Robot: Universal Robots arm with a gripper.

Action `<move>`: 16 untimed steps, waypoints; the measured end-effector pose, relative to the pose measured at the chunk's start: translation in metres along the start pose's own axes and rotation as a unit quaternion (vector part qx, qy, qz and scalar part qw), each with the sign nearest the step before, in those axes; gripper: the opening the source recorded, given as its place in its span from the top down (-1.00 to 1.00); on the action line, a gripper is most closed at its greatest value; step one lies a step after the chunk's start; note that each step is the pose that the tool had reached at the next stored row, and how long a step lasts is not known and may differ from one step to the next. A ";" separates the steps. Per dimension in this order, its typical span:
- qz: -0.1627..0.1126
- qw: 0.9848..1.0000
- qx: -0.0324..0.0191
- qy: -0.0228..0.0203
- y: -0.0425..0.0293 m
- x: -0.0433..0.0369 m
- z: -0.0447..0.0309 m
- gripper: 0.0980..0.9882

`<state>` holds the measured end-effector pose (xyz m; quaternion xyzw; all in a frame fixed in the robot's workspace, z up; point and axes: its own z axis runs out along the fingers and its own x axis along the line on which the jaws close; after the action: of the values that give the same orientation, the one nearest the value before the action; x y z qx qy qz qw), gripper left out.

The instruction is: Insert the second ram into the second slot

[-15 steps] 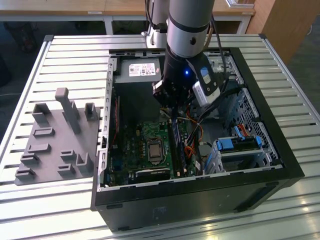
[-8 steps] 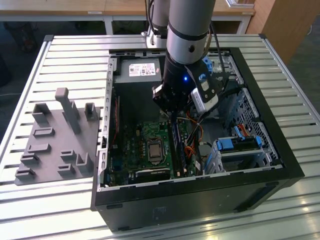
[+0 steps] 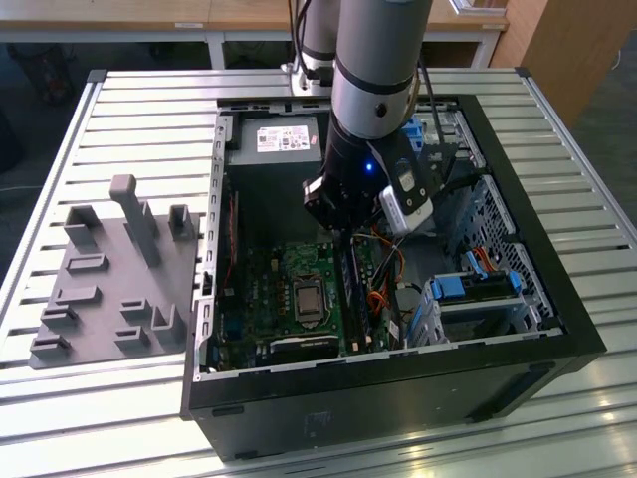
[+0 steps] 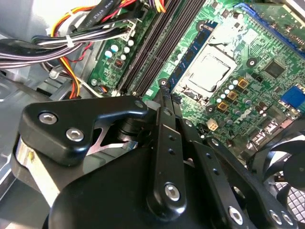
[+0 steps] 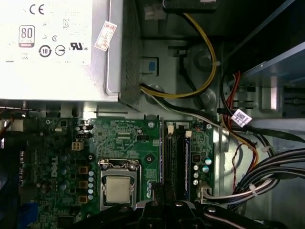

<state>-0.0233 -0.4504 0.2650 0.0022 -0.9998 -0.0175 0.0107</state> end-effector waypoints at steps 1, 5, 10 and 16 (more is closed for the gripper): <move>0.000 1.000 0.000 0.002 -0.0001 0.0000 0.0014 0.96; 0.000 1.000 0.000 0.003 -0.0050 0.0000 0.0038 0.96; 0.000 1.000 0.000 0.004 -0.0107 -0.0001 0.0089 0.96; 0.000 1.000 -0.002 0.005 -0.0115 -0.0021 0.0140 0.96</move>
<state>-0.0215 -0.4613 0.2506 0.0021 -0.9997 -0.0193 0.0153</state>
